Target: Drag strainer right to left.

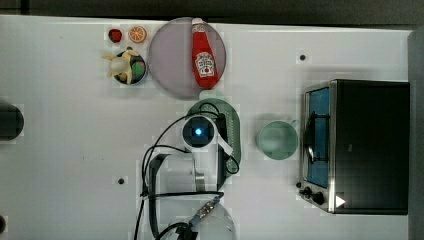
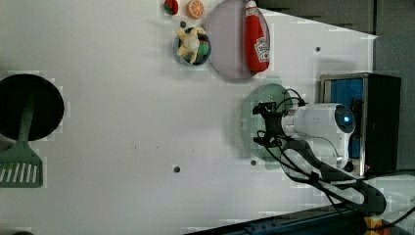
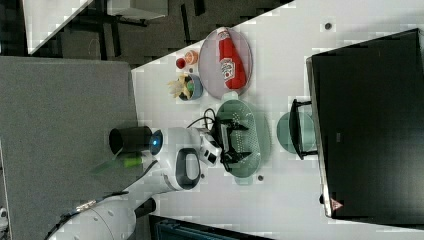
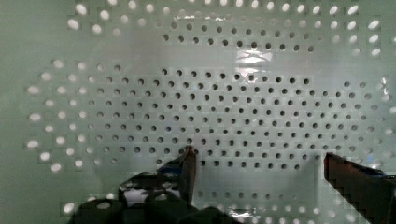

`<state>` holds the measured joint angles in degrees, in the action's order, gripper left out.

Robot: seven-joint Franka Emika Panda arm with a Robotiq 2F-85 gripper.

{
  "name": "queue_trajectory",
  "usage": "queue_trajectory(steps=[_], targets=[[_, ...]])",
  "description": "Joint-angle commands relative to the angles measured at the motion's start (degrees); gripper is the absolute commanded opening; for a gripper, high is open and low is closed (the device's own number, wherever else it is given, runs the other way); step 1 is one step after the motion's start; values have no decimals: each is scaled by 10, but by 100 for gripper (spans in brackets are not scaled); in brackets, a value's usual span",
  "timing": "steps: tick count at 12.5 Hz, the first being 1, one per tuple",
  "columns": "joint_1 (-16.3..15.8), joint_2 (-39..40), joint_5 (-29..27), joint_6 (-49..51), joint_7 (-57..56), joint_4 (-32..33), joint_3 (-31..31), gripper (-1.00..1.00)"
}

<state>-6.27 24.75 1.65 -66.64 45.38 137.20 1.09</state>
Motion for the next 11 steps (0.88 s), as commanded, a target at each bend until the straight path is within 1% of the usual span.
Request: queue_trajectory(steps=[1, 6, 11], targets=[[-42, -15, -4, -8, 85, 2, -21, 100], [-92, -8, -8, -8, 153, -12, -40, 100], [-136, 22, -60, -6, 158, -53, -50, 100]])
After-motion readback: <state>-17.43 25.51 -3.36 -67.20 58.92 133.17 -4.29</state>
